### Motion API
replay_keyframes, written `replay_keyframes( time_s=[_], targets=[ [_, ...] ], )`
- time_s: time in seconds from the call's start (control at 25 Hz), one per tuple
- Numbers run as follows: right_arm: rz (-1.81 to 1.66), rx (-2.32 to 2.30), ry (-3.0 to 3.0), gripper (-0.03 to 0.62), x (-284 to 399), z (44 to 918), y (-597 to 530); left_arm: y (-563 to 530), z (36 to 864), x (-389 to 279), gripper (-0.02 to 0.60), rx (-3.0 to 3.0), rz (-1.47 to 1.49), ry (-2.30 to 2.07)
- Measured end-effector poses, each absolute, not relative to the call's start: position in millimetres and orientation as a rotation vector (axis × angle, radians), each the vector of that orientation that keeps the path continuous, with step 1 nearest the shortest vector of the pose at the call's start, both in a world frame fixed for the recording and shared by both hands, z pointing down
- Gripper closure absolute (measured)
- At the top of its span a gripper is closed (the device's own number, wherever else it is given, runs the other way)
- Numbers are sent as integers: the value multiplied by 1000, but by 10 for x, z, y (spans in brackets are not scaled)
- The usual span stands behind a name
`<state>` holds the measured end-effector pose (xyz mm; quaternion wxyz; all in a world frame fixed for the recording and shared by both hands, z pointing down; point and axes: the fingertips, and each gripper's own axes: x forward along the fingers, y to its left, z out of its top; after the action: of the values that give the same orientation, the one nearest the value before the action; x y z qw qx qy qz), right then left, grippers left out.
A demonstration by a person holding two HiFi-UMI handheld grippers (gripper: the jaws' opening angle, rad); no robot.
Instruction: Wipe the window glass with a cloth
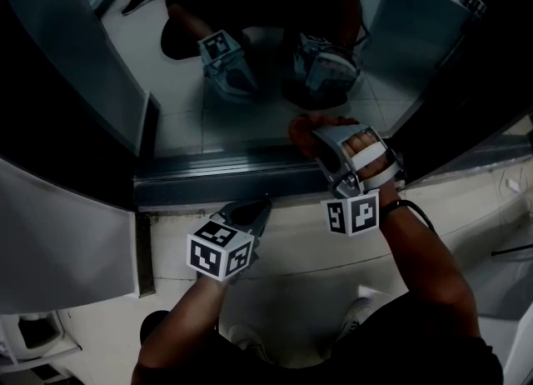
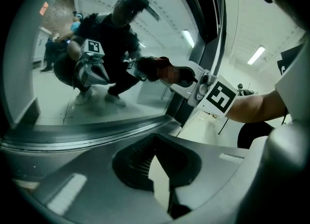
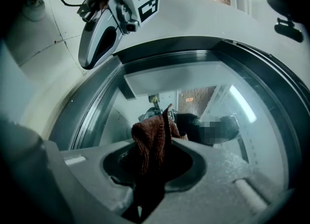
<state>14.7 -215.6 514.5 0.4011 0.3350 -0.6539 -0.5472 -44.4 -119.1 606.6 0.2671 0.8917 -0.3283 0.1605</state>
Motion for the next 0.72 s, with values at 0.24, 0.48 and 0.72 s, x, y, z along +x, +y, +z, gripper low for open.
replay_keyframes(
  time_s=[0.24, 0.48, 0.72],
  targets=[
    [-1319, 774, -1675, 517, 149, 5446, -2124, -1180, 6083, -430, 565, 2399, 442, -889],
    [-1264, 692, -1682, 517, 164, 5901, -2114, -1160, 6072, -410, 565, 2400, 451, -892],
    [-1191, 595, -1689, 517, 175, 6372, -2091, -1122, 6092, -448, 565, 2388, 470, -909]
  ],
)
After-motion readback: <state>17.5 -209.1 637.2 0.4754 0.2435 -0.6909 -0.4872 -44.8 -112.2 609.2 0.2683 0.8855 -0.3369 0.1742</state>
